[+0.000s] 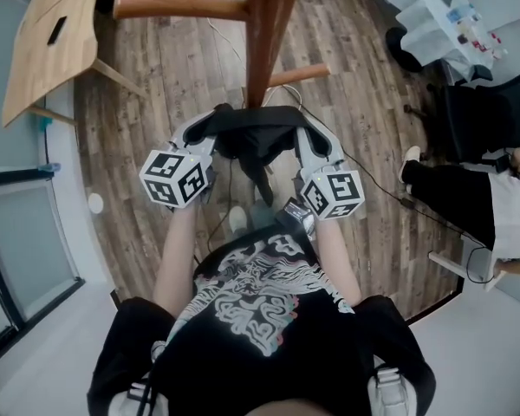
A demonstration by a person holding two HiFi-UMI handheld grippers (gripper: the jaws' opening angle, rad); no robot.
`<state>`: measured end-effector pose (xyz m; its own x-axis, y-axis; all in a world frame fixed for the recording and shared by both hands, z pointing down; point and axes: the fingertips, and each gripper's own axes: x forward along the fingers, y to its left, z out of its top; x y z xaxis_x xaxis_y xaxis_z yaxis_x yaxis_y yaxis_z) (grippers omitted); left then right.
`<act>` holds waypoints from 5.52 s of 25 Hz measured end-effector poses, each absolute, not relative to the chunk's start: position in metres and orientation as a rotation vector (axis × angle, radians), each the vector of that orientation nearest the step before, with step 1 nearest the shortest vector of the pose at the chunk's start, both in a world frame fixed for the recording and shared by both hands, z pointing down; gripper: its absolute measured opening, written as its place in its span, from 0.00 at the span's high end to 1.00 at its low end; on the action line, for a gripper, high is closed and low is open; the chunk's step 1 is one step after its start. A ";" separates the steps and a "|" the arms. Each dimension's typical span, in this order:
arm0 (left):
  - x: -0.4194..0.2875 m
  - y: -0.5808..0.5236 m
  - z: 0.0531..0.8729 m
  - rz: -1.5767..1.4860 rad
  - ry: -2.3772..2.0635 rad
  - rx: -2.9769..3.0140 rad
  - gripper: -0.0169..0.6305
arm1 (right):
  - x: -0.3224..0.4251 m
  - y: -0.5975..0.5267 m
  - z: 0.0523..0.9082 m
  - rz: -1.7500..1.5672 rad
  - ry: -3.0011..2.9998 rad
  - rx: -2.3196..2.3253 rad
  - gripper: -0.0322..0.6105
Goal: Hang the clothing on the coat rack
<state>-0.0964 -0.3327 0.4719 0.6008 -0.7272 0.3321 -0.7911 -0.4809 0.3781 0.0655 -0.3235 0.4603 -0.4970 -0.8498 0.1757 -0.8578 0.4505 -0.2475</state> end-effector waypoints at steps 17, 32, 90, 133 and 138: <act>-0.077 -0.309 0.488 0.184 -1.100 2.254 0.96 | 0.050 -0.304 0.473 0.516 -2.650 1.393 0.93; -0.063 -0.291 0.478 0.227 -1.042 2.275 0.54 | 0.048 -0.288 0.479 0.572 -2.592 1.350 0.83; -0.106 -0.179 0.414 0.155 -1.338 2.555 0.99 | 0.053 -0.142 0.420 0.309 -2.625 1.560 0.95; -0.063 -0.155 0.398 0.180 -1.500 2.623 0.99 | 0.095 -0.137 0.391 0.250 -2.779 1.604 0.95; -0.068 -0.157 0.400 0.172 -1.525 2.600 0.99 | 0.097 -0.141 0.393 0.276 -2.788 1.620 0.95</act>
<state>-0.0681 -0.1571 0.3997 0.4856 -0.8596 0.1593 -0.8735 -0.4845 0.0478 0.0968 -0.1406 0.3929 -0.4957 -0.8685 0.0040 -0.8523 0.4856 -0.1941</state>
